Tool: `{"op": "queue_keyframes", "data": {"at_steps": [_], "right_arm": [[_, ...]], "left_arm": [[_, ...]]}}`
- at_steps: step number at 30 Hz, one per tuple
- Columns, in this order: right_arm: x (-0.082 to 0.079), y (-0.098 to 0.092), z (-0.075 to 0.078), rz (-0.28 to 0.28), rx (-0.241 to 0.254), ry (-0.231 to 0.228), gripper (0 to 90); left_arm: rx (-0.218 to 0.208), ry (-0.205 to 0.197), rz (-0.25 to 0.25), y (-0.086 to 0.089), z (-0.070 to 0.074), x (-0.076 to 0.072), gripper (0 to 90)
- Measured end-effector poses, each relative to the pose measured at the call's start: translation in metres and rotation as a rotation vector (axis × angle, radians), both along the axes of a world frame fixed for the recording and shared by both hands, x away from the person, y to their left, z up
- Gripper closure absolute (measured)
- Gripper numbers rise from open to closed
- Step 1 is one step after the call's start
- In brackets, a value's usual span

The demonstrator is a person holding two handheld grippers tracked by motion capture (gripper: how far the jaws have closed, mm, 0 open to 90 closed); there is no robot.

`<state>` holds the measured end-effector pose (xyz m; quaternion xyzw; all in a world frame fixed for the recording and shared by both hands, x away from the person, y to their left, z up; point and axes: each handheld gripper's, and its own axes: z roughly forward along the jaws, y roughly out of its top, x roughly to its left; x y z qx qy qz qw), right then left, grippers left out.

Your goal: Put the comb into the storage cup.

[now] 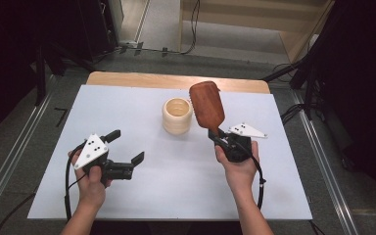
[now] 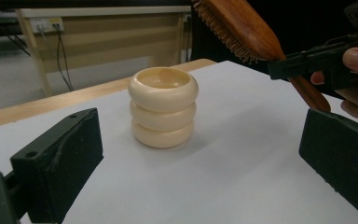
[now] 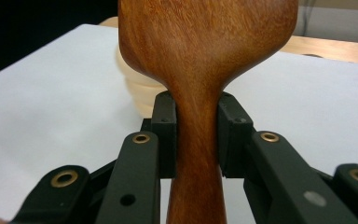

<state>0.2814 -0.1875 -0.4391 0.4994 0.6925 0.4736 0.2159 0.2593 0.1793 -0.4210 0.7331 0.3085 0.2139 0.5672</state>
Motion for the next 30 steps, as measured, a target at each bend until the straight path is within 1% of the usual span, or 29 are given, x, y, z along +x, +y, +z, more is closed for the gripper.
{"op": "queue_keyframes", "data": {"at_steps": [2,3,4,6,8,12,14,17,20,27,28,30], "right_arm": [[-0.003,0.003,-0.001,0.018,-0.007,-0.007,70.8],[-0.004,0.004,-0.001,0.026,-0.008,-0.012,70.8],[-0.005,0.006,-0.002,0.037,-0.009,-0.021,70.8],[-0.007,0.008,-0.003,0.049,-0.009,-0.029,70.8],[-0.01,0.011,-0.004,0.061,-0.011,-0.04,70.8],[-0.014,0.015,-0.007,0.084,0.001,-0.057,70.8],[-0.016,0.018,-0.009,0.094,-0.004,-0.063,70.8],[-0.019,0.021,-0.01,0.107,0.003,-0.07,70.8],[-0.022,0.024,-0.011,0.136,0.004,-0.088,70.8],[-0.028,0.032,-0.015,0.173,0.01,-0.106,70.8],[-0.03,0.034,-0.017,0.179,0.007,-0.114,70.8],[-0.032,0.037,-0.018,0.186,0.01,-0.115,70.8]], "left_arm": [[-0.015,0.018,-0.011,-0.005,-0.002,0.005,0.0],[-0.015,0.018,-0.011,-0.005,-0.002,0.005,0.0],[-0.025,0.033,-0.021,-0.01,-0.004,0.009,0.0],[-0.031,0.04,-0.031,-0.015,-0.005,0.013,0.0],[-0.047,0.047,-0.042,-0.019,-0.004,0.017,0.0],[-0.064,0.051,-0.057,-0.027,-0.002,0.022,0.0],[-0.072,0.057,-0.063,-0.03,-0.001,0.024,0.0],[-0.083,0.061,-0.072,-0.034,0.001,0.028,0.0],[-0.091,0.061,-0.079,-0.038,0.004,0.03,0.0],[-0.116,0.062,-0.094,-0.046,0.01,0.034,0.0],[-0.118,0.064,-0.093,-0.047,0.01,0.035,0.0],[-0.124,0.067,-0.105,-0.05,0.012,0.036,0.0]]}}
